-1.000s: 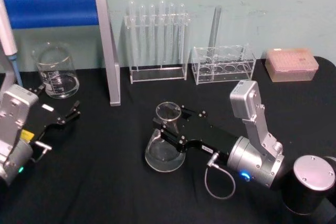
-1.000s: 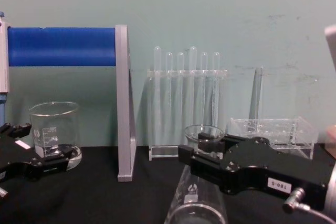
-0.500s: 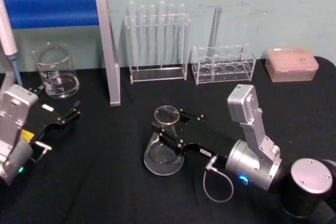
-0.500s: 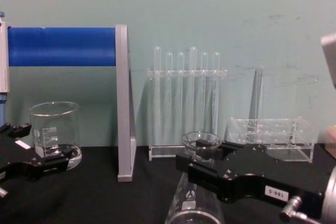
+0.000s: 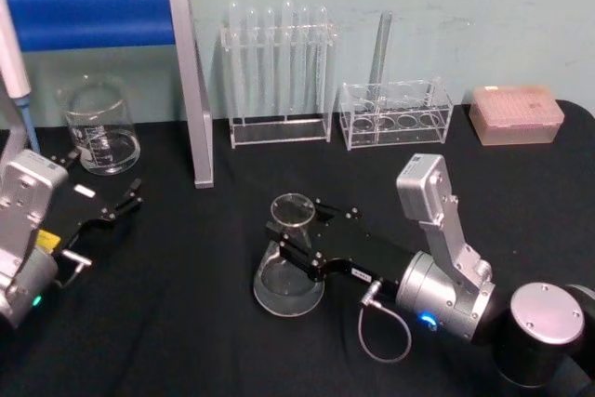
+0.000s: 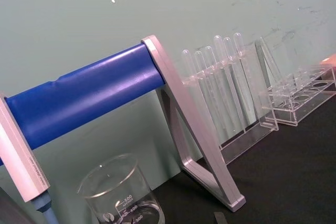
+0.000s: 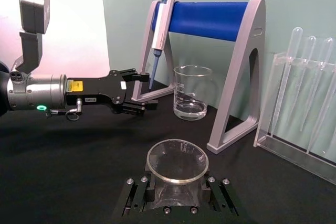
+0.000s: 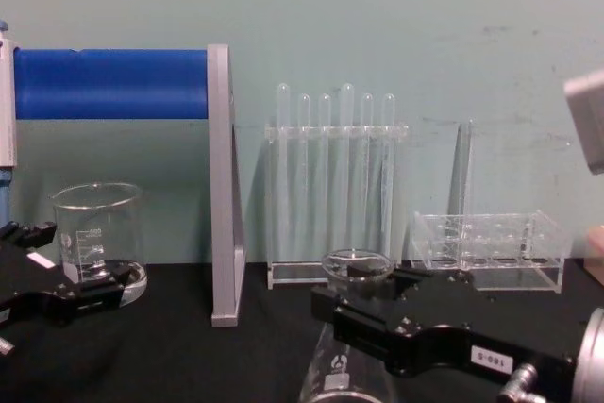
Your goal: Grasp the erlenmeyer flask with one hand, shake it three times, then place it back.
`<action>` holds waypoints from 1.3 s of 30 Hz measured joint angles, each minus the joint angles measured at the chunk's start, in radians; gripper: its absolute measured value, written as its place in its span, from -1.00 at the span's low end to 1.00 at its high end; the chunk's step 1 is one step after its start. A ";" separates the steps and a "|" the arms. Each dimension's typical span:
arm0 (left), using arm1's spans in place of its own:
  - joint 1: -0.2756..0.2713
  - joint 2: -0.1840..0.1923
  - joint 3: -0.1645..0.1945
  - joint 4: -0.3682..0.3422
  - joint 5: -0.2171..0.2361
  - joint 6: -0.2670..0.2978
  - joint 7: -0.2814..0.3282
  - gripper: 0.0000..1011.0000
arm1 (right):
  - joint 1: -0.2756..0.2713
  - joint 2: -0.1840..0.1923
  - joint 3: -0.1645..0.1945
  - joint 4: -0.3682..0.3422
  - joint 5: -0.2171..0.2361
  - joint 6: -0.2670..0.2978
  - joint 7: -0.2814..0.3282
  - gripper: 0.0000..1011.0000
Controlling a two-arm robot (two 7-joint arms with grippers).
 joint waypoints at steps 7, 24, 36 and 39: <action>0.000 0.000 0.000 0.000 0.000 0.000 0.000 0.98 | -0.001 -0.001 -0.003 0.002 -0.002 0.004 0.000 -0.11; 0.000 0.000 0.000 0.000 0.000 0.000 0.000 0.98 | -0.005 0.000 -0.006 -0.001 -0.008 0.011 -0.004 -0.11; 0.000 0.000 0.000 0.000 0.000 0.000 0.000 0.98 | -0.004 0.000 -0.005 -0.001 -0.008 0.011 -0.004 -0.11; 0.000 0.000 0.000 0.000 0.000 0.000 0.000 0.98 | -0.004 0.000 -0.005 -0.001 -0.008 0.011 -0.004 0.00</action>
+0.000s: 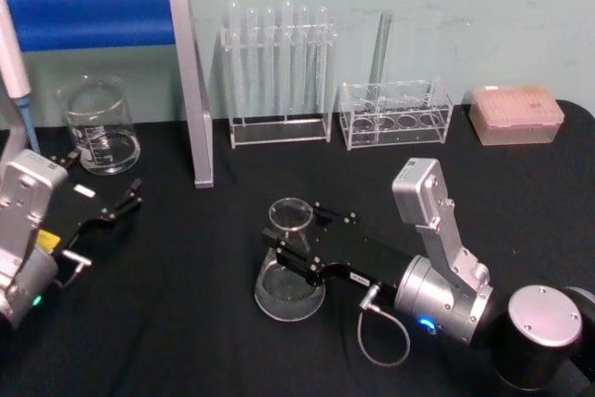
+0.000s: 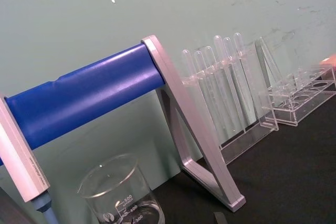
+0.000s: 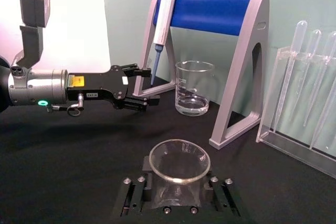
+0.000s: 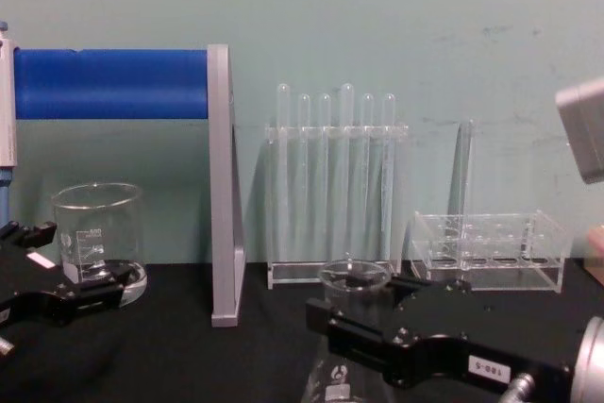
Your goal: Grasp the erlenmeyer flask with one hand, shake it three times, then place it back.
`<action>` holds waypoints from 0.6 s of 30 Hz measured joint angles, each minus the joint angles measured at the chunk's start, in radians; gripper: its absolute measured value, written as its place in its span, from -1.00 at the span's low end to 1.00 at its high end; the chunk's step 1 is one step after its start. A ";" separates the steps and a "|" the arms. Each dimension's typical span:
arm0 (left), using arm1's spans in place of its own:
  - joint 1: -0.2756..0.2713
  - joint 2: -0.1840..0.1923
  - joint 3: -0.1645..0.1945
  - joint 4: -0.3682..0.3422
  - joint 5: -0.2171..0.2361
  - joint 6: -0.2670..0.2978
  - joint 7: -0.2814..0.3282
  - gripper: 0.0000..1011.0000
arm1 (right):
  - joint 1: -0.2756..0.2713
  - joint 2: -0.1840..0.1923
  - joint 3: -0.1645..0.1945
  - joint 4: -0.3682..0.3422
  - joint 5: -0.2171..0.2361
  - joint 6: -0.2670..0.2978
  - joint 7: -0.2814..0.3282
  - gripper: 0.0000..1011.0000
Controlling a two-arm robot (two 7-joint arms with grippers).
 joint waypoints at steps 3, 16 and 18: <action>0.000 0.000 0.000 0.000 0.000 0.000 0.000 0.98 | 0.000 0.000 0.000 0.000 0.001 -0.001 0.000 0.19; 0.000 0.000 0.000 0.000 0.000 0.000 0.000 0.98 | 0.000 0.000 0.000 0.000 0.001 -0.001 0.000 0.95; 0.000 0.000 0.000 0.000 0.000 0.000 0.000 0.98 | 0.000 0.000 0.000 0.000 0.001 -0.001 0.000 0.98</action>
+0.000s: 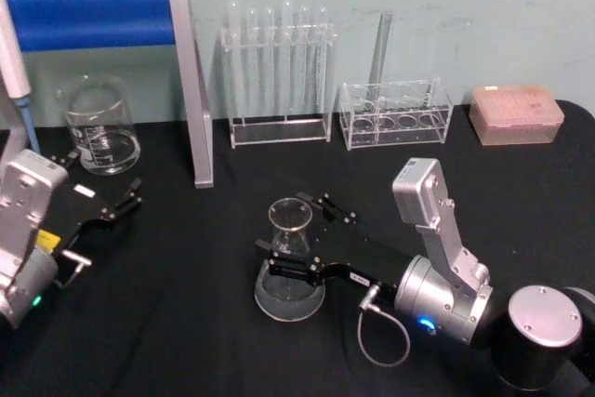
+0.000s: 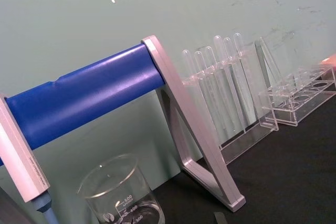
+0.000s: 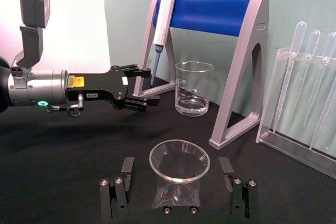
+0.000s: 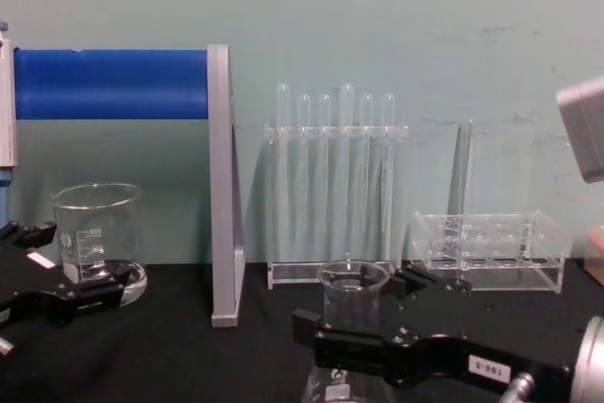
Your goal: Grasp the erlenmeyer flask with one hand, shake it three times, then place it back.
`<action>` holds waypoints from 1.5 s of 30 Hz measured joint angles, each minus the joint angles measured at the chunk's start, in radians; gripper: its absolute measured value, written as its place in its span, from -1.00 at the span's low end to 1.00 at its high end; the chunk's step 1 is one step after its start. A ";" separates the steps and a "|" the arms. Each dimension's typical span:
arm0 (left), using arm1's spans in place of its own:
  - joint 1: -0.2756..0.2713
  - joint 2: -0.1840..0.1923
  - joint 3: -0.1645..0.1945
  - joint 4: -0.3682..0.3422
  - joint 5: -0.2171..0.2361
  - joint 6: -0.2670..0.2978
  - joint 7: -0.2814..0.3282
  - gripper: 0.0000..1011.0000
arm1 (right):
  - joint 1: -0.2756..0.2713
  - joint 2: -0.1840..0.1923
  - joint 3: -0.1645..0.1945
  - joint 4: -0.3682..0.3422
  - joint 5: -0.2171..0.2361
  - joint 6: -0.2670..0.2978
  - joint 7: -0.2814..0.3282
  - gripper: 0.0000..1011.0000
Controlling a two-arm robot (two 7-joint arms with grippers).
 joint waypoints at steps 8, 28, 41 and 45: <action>0.000 0.000 0.000 0.000 0.000 0.000 0.000 0.98 | 0.000 0.000 0.000 0.000 0.000 0.000 0.000 0.98; 0.000 0.000 0.000 0.000 0.000 0.000 0.000 0.98 | -0.046 0.121 0.026 -0.062 0.067 0.017 0.084 0.98; 0.000 0.000 0.000 0.000 0.000 0.000 0.000 0.98 | -0.122 0.223 0.094 -0.127 0.110 -0.001 0.070 0.98; 0.000 0.000 0.000 0.000 0.000 0.000 0.000 0.98 | -0.127 0.212 0.125 -0.122 0.093 -0.010 0.007 0.98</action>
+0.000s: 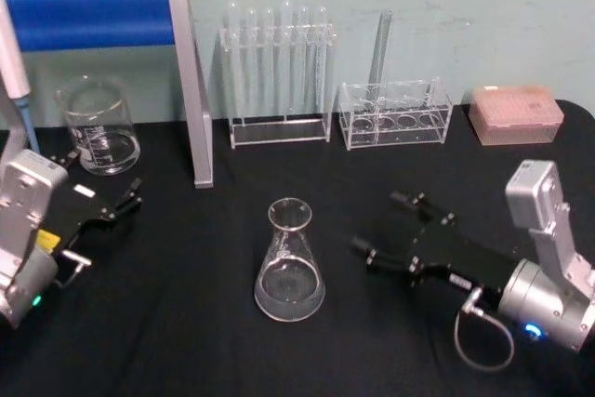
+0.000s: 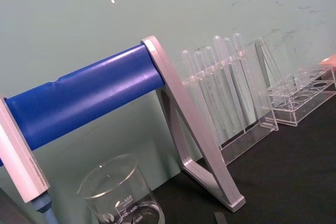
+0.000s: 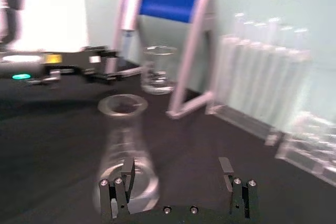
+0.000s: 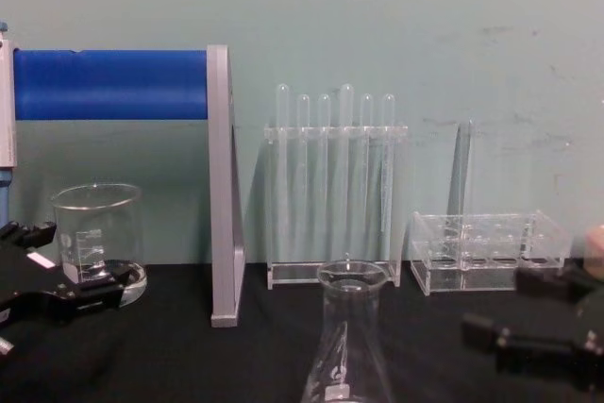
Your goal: Grasp the erlenmeyer flask with one hand, shake it three times, then place it back.
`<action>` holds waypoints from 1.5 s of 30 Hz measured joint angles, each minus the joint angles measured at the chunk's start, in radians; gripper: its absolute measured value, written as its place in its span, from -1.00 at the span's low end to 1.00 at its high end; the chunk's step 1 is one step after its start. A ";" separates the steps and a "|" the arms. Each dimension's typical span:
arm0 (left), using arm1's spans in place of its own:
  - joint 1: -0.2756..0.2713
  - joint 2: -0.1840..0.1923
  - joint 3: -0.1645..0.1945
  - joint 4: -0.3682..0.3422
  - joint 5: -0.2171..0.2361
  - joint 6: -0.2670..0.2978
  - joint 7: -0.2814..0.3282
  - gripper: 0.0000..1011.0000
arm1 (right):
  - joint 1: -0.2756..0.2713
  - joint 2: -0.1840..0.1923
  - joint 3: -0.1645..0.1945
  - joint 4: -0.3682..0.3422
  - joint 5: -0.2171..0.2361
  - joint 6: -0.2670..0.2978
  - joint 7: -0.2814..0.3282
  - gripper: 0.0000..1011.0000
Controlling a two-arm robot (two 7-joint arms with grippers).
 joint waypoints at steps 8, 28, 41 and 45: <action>0.000 0.000 0.000 0.000 0.000 0.000 0.000 0.98 | 0.018 -0.097 0.076 0.038 -0.082 -0.011 -0.210 0.98; 0.000 0.000 0.000 0.000 0.000 0.000 0.000 0.98 | 0.143 -0.296 0.068 0.258 -0.367 -0.050 -0.528 0.98; 0.000 0.000 0.000 0.000 0.000 0.000 0.000 0.98 | 0.162 -0.316 0.063 0.328 -0.449 -0.059 -0.539 0.98; 0.000 0.000 0.000 0.000 0.000 0.000 0.000 0.98 | 0.160 -0.318 0.066 0.329 -0.460 -0.058 -0.535 0.98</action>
